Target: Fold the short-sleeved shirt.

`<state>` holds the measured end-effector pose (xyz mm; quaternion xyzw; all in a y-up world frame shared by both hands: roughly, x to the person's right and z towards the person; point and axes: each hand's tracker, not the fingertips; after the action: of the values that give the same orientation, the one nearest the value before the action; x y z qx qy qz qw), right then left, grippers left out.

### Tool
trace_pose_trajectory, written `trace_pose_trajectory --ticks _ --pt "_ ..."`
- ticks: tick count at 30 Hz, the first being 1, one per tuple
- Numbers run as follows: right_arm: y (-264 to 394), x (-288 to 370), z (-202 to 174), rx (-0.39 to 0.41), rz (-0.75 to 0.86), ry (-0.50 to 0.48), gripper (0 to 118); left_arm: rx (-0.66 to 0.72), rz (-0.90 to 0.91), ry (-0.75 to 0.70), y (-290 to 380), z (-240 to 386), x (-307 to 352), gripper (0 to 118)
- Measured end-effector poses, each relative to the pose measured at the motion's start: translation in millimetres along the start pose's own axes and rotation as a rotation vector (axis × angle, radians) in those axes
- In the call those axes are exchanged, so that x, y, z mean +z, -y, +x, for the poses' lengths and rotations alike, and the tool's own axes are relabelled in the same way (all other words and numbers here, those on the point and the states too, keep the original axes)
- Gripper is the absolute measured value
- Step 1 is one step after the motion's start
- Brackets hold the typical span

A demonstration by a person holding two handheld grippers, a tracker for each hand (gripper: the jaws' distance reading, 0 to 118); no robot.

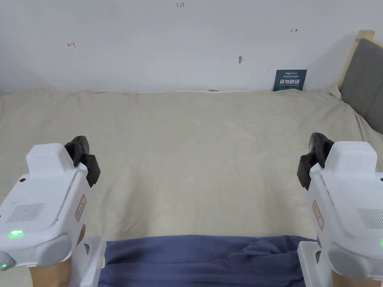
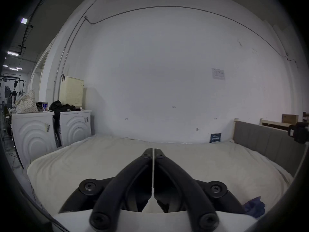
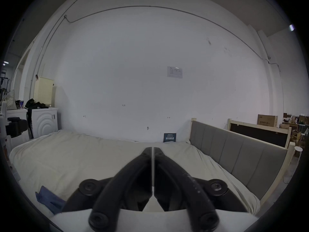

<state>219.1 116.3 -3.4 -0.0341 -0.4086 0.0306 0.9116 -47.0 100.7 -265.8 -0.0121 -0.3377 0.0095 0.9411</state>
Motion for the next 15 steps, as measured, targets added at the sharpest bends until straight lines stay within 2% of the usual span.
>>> trace_pose_trajectory --ticks 2,5,15 --pt "1.0 1.0 0.7 0.002 0.008 -0.006 1 0.039 -0.016 0.060 0.4 -0.2 -1.2 0" --pt "2.2 1.0 0.4 -0.002 -0.001 -0.009 1 0.012 -0.024 0.040 3.2 3.4 -1.9 0" --pt "3.3 -1.5 -3.0 0.014 -0.009 -0.026 1 0.047 -0.119 0.087 10.8 -19.2 -5.1 0"
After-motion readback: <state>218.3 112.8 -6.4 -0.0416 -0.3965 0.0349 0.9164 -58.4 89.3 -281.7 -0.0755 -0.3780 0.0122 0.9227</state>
